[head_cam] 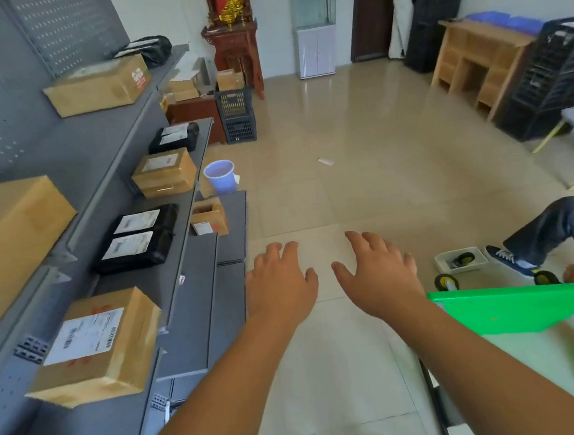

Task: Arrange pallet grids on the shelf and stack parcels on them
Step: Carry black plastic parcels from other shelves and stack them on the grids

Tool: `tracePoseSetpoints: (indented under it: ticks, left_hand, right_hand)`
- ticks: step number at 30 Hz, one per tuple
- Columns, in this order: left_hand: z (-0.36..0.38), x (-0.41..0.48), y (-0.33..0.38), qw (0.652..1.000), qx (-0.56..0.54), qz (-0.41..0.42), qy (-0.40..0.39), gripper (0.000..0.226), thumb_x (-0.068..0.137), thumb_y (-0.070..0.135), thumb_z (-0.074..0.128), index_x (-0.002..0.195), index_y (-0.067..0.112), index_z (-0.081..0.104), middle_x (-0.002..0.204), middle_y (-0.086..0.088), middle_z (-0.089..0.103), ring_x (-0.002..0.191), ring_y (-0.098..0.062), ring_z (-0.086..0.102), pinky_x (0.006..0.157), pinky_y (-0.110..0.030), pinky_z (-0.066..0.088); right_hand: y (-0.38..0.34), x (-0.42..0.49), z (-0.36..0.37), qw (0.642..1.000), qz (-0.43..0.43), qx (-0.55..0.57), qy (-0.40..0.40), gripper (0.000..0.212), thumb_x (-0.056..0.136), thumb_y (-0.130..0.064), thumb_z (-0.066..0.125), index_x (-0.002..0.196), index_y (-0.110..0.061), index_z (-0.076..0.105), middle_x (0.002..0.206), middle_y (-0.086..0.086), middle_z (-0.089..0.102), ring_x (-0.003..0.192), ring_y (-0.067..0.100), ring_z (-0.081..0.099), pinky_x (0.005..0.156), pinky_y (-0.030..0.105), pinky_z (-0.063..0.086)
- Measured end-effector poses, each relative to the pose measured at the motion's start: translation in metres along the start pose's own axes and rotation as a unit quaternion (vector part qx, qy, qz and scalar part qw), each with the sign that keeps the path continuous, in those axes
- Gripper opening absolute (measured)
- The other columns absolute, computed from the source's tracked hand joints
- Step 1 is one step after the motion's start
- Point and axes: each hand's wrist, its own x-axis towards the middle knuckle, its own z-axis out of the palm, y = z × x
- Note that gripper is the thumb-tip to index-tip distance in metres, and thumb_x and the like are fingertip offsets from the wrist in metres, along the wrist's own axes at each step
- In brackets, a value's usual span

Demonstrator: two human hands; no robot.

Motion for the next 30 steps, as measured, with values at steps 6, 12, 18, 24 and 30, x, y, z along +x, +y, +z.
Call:
tracePoseSetpoints:
  ticks: [6,12,18,24,30]
  left_hand:
    - [0.012,0.101,0.007,1.000,0.005,-0.012,-0.001,0.056,0.099,0.046,0.045,0.151,0.027,0.036,0.155,0.000,0.035,0.137,-0.026,0.037,0.106,-0.043,0.035]
    - [0.005,0.195,0.009,0.996,0.010,-0.084,0.021,0.054,0.099,0.045,0.047,0.148,0.027,0.038,0.152,0.000,0.038,0.135,-0.024,0.039,0.105,-0.044,0.037]
    - [0.001,0.257,-0.012,0.984,0.008,-0.175,0.030,0.054,0.099,0.045,0.047,0.149,0.025,0.037,0.149,-0.001,0.041,0.133,-0.024,0.041,0.105,-0.042,0.038]
    - [-0.006,0.303,-0.068,0.964,0.004,-0.266,0.029,0.054,0.100,0.043,0.047,0.150,0.026,0.036,0.151,0.000,0.040,0.134,-0.024,0.041,0.106,-0.041,0.035]
    - [-0.020,0.356,-0.136,0.950,-0.017,-0.308,0.038,0.046,0.099,0.040,0.048,0.142,0.026,0.043,0.144,0.000,0.045,0.129,-0.024,0.043,0.100,-0.042,0.038]
  right_hand:
    - [0.001,0.107,0.004,1.000,-0.018,0.007,-0.011,0.067,0.097,-0.061,0.034,0.156,-0.033,0.018,0.162,-0.003,0.025,0.148,0.025,0.024,0.116,0.058,0.022]
    - [-0.008,0.225,-0.004,0.996,-0.088,0.010,-0.030,0.066,0.097,-0.060,0.037,0.155,-0.033,0.021,0.162,-0.002,0.026,0.147,0.026,0.025,0.117,0.057,0.021]
    - [-0.049,0.318,0.003,0.981,-0.186,0.010,-0.058,0.065,0.097,-0.058,0.040,0.154,-0.032,0.024,0.160,0.000,0.030,0.145,0.027,0.029,0.116,0.056,0.022]
    - [-0.109,0.380,0.028,0.959,-0.271,0.012,-0.087,0.063,0.098,-0.056,0.042,0.153,-0.029,0.028,0.154,0.001,0.037,0.140,0.027,0.036,0.115,0.051,0.028]
    - [-0.187,0.441,0.047,0.940,-0.326,-0.001,-0.099,0.064,0.099,-0.051,0.043,0.155,-0.025,0.026,0.149,0.004,0.042,0.135,0.028,0.041,0.111,0.040,0.033]
